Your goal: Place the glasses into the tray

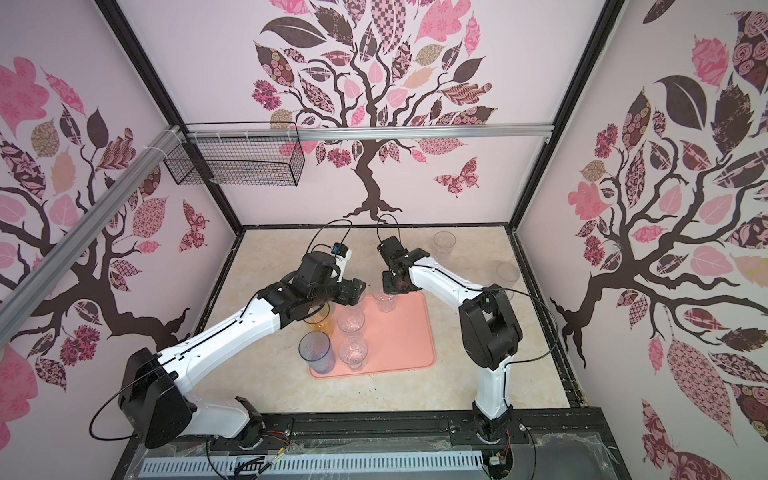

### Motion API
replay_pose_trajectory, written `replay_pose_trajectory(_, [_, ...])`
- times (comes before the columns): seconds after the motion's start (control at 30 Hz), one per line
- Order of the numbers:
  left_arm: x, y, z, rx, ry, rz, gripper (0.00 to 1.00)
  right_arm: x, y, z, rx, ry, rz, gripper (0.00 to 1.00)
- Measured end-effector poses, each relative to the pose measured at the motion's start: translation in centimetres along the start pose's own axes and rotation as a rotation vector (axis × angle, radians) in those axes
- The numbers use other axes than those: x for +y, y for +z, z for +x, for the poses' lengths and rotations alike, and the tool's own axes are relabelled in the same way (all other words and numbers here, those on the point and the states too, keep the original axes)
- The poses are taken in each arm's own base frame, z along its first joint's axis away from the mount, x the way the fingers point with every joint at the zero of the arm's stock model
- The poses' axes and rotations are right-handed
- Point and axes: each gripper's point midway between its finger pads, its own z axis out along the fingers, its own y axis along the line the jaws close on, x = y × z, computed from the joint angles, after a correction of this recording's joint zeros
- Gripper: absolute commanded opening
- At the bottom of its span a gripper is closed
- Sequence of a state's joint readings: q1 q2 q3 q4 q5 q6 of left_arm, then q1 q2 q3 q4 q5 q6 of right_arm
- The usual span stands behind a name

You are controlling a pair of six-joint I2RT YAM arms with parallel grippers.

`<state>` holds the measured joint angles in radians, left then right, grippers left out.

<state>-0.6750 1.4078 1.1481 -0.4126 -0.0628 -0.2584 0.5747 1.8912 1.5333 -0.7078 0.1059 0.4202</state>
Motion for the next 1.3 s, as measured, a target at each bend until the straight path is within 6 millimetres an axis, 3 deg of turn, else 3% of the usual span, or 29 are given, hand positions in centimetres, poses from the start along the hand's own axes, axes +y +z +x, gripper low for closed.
replay_pose_trajectory(0.27, [0.2,-0.1,-0.3,-0.012,0.000,-0.011,0.81,0.3,-1.7,-0.6,-0.018,0.005,-0.024,0.29])
replay_pose_trajectory(0.43, [-0.3,-0.1,-0.2,-0.013,0.017,-0.005,0.81,-0.4,-4.6,-2.0,-0.072,0.044,-0.064,0.31])
replay_pose_trajectory(0.53, [-1.7,-0.2,0.1,-0.011,0.062,0.014,0.81,-2.7,-6.3,-3.7,-0.125,0.125,-0.088,0.33])
replay_pose_trajectory(0.63, [-3.7,-0.2,0.7,-0.002,0.110,0.050,0.81,-6.3,-7.2,-5.1,-0.181,0.241,-0.087,0.36])
replay_pose_trajectory(0.8, [-6.1,1.9,1.9,0.036,0.165,0.088,0.81,-13.1,-5.8,-5.7,-0.229,0.475,-0.047,0.43])
replay_pose_trajectory(0.87, [-7.1,3.0,2.4,0.061,0.185,0.104,0.81,-14.9,-5.5,-6.0,-0.238,0.535,-0.031,0.45])
replay_pose_trajectory(1.1, [-10.0,7.0,3.4,0.128,0.240,0.155,0.81,-18.2,-4.1,-10.4,-0.309,0.646,-0.021,0.48])
replay_pose_trajectory(1.3, [-11.1,8.9,2.2,0.121,0.268,0.158,0.81,-20.6,-1.6,-12.7,-0.308,0.701,0.009,0.50])
